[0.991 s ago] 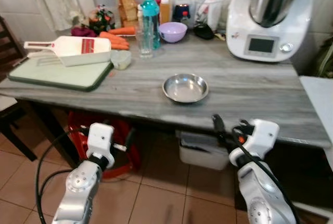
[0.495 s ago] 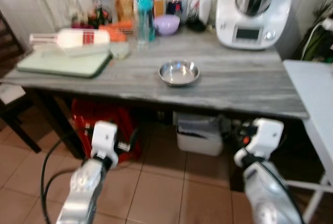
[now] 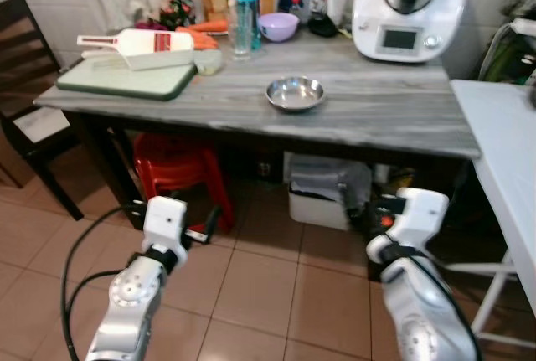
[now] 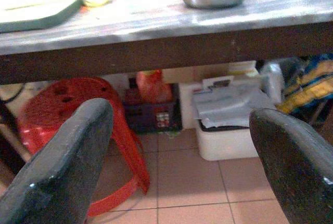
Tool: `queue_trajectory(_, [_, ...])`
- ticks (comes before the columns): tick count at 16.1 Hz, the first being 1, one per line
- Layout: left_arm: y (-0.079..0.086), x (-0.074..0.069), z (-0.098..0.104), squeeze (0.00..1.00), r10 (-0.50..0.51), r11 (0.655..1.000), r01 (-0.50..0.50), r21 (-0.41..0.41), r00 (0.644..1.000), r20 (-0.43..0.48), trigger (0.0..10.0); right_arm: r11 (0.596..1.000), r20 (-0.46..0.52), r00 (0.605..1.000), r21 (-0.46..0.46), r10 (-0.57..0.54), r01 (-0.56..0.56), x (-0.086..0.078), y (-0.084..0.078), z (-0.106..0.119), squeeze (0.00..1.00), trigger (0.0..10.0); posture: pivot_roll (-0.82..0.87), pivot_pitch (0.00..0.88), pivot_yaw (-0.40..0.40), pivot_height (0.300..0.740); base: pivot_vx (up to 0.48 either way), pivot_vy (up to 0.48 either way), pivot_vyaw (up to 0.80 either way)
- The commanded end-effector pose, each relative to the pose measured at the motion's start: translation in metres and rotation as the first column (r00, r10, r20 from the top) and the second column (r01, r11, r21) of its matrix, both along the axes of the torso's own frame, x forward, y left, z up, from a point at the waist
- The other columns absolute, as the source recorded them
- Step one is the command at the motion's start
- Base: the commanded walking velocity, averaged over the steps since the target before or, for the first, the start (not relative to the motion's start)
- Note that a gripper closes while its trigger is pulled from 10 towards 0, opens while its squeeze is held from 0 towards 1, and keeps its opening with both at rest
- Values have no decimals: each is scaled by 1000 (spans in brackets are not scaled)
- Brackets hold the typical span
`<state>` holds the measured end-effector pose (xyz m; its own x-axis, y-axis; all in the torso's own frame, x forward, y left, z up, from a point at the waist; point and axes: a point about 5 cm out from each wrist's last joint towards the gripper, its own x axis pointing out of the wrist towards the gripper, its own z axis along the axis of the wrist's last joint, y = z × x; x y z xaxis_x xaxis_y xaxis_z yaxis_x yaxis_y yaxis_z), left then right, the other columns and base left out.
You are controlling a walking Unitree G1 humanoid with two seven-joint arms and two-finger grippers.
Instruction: Setting the table
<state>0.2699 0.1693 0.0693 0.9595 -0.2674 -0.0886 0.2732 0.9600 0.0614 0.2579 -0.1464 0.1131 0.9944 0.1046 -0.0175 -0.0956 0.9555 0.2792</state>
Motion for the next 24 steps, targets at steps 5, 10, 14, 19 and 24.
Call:
queue_trajectory(5, [-7, 0, 1, 0, -32, 999, 32, -10, 999, 7, 10000, 1000, 16, 1000, 7, 0, 0, 1, -6, 3, 0, 10000, -12, 0, 44, 740, -49, 0, 0])
queue_trajectory(10, [-13, -2, 7, 0, -106, 993, 107, -46, 994, 34, 10000, 993, 48, 999, -112, -14, 20, 5, -9, 4, 0, 10000, -12, 0, 39, 740, 0, 0, 0])
queue_trajectory(14, [-14, -1, 8, 0, -111, 993, 113, -44, 993, 35, 10000, 989, 41, 999, -151, 9, -3, 6, -6, 2, 0, 10000, -11, 0, 38, 740, 0, -329, 0])
queue_trajectory(19, [-16, 1, 8, 0, -112, 992, 114, -51, 993, 35, 10000, 978, 23, 999, -200, -48, 52, 8, -14, -3, 0, 10000, -12, 0, 39, 740, 0, -401, 0])
queue_trajectory(24, [-16, 3, 9, 0, -115, 992, 116, -52, 993, 36, 10000, 977, 34, 997, -200, -70, 76, 14, -19, -1, 0, 10000, -6, 0, 41, 740, 0, -402, 0])
